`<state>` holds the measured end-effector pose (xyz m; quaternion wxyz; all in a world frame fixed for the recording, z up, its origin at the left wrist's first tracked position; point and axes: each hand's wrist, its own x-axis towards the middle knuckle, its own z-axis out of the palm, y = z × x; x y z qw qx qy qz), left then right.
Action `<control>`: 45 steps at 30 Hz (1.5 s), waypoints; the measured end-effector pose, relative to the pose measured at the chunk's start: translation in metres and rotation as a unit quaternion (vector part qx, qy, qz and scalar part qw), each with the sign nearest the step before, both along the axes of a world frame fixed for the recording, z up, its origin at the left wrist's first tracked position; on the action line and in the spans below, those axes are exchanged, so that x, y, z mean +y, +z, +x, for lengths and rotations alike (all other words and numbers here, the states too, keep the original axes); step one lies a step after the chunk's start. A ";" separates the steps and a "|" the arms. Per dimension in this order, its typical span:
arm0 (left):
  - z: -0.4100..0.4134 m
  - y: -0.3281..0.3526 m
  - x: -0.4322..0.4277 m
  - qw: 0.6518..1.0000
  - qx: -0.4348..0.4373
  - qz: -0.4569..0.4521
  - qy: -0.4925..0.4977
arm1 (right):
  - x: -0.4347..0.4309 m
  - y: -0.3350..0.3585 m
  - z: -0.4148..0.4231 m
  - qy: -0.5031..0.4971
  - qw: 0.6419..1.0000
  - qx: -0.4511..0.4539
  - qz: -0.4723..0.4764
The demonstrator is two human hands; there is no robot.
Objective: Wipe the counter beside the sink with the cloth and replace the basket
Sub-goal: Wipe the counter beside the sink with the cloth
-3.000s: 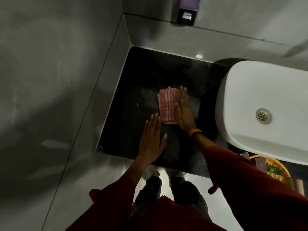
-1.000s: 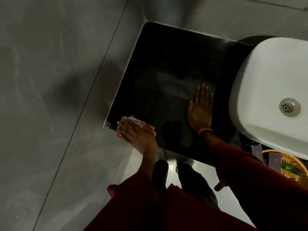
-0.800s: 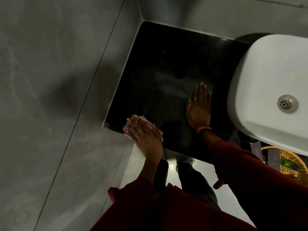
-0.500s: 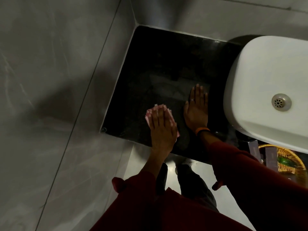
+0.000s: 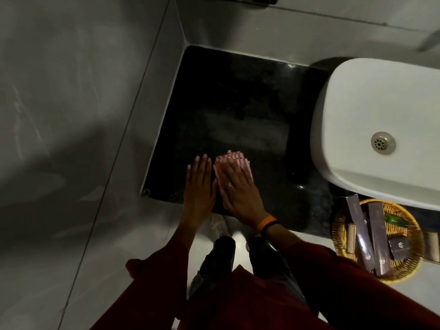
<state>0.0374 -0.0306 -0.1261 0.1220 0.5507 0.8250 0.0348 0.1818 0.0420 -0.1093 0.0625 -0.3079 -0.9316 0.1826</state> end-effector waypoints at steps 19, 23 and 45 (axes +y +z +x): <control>0.002 0.005 0.002 1.000 0.005 -0.017 -0.002 | -0.001 -0.005 0.037 -0.242 0.968 -0.066 0.005; 0.003 0.010 0.009 1.000 -0.017 -0.019 -0.012 | 0.029 0.009 0.044 -0.126 0.992 0.009 0.016; -0.005 0.062 0.129 0.938 -0.318 0.088 0.101 | 0.081 0.057 0.013 -0.471 0.844 0.168 -0.195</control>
